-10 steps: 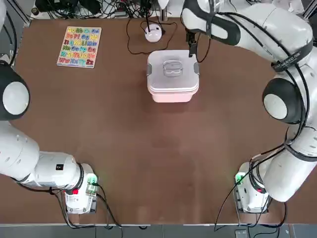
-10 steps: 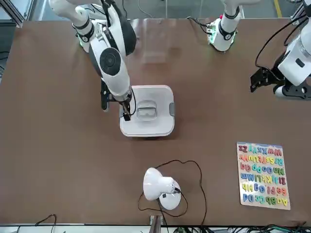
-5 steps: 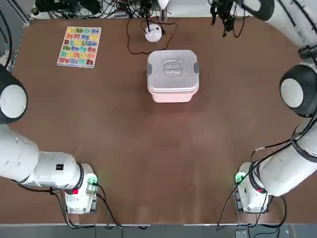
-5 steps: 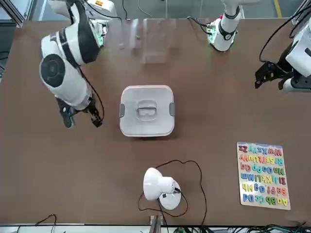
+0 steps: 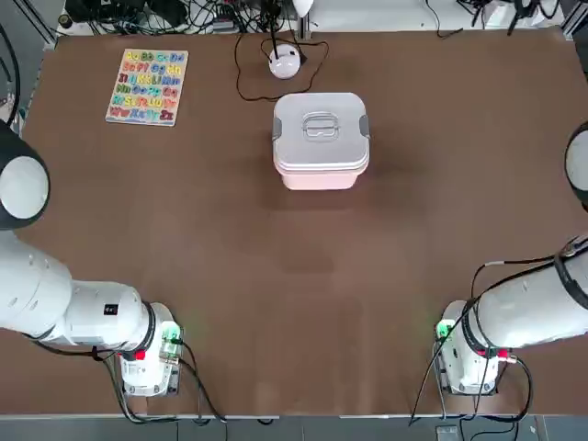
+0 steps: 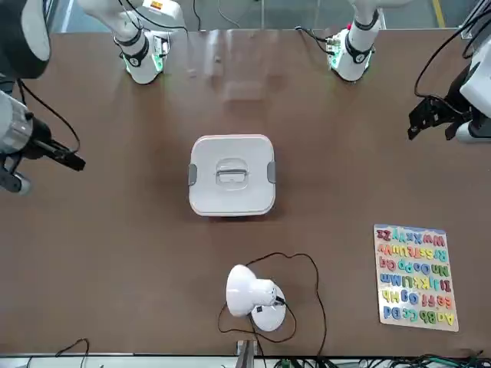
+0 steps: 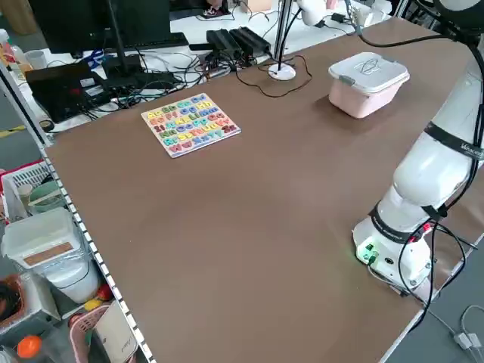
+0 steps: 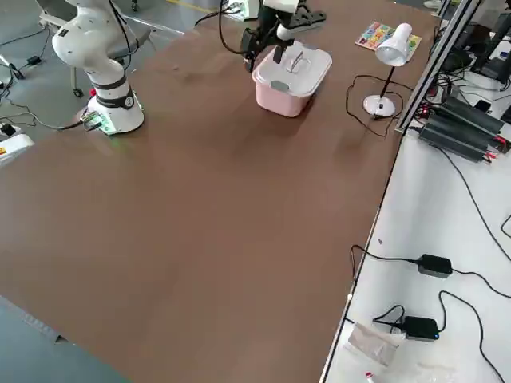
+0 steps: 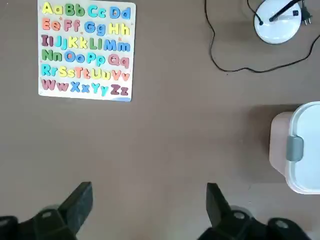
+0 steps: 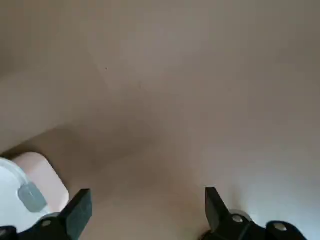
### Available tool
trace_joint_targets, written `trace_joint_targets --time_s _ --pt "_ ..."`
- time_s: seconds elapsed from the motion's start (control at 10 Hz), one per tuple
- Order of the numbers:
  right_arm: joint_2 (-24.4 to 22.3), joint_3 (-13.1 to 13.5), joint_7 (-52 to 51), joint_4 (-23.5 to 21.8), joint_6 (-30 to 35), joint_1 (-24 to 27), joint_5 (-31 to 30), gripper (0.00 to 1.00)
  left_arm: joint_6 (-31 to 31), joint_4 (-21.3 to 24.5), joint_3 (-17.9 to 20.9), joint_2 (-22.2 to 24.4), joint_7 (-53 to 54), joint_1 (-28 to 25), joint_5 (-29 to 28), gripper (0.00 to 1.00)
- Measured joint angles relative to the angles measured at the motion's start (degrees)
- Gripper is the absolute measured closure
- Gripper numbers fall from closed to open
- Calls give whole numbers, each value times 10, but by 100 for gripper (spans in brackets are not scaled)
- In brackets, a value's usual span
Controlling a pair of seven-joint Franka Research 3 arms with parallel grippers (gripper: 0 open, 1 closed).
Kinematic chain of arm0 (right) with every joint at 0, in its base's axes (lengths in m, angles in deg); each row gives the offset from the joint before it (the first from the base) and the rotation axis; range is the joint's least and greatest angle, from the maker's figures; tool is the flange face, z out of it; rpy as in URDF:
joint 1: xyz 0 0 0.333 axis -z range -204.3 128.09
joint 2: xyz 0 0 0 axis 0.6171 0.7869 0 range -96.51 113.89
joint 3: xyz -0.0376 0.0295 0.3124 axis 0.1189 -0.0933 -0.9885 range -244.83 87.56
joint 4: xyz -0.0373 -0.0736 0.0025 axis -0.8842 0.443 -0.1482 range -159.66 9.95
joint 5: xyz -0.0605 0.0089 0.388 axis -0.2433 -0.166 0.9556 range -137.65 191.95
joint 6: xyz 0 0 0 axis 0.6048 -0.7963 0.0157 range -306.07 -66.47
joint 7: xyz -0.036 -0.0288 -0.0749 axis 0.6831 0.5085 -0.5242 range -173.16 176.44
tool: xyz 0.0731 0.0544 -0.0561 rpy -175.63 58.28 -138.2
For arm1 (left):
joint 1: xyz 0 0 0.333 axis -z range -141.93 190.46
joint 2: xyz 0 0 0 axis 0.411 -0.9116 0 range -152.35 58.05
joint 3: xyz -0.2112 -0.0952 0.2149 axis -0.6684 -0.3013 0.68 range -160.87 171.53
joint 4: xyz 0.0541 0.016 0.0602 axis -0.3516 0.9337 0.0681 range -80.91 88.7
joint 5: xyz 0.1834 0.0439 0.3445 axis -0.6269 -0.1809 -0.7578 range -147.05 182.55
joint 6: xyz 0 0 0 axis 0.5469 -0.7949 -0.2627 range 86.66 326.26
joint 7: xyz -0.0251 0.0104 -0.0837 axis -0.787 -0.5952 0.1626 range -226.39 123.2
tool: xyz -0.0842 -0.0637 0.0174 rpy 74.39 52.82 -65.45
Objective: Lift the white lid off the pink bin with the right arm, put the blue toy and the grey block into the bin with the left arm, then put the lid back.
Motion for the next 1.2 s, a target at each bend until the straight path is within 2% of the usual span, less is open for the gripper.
trace_joint_targets --time_s 0.3,0.5,0.8,1.2 --pt "-56 -1 -99 -7 21 18 -10 0 0 1 0 -1 18 0 0 0" --pt "-76 -2 -168 -10 32 18 -11 0 0 1 0 -3 18 2 0 0" --pt "-89 -3 -226 -23 30 20 -11 0 0 2 -1 -3 20 2 0 0" --pt "-92 -5 -232 -40 -6 20 -11 0 0 2 0 -3 21 2 0 0"
